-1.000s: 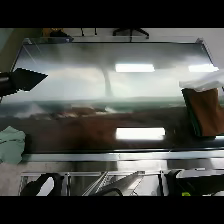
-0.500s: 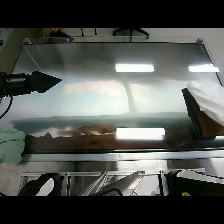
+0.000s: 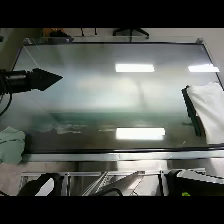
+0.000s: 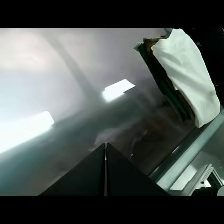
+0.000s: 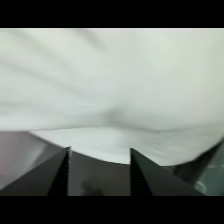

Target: Fold the shirts.

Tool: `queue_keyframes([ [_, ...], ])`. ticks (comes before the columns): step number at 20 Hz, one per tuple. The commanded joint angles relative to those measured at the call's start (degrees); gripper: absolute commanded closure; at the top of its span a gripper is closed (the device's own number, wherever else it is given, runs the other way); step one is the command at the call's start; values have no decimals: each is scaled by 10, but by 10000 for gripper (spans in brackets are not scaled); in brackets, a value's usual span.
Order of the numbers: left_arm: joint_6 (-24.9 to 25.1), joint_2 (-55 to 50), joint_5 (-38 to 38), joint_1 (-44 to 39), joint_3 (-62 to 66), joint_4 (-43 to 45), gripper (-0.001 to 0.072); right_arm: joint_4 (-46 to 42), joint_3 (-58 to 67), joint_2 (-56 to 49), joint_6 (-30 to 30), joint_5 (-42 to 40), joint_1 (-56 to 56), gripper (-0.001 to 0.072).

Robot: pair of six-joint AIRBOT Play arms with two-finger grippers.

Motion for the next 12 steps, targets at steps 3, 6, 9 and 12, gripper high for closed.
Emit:
queue_keyframes([
  [3, -33, -17, -26, 0, 87, 0, 694, 166, 90, 57, -54, -18, 92, 688],
  [6, -59, 33, -21, -16, 14, 0, 694, 166, -2, 130, -100, -24, 215, 689],
  [9, -61, 123, -4, -63, -146, 2, 694, 167, -195, 243, -130, -45, 341, 689],
  [12, -68, 221, 51, -136, -339, 1, 694, 167, -413, 360, -155, -79, 468, 687],
])
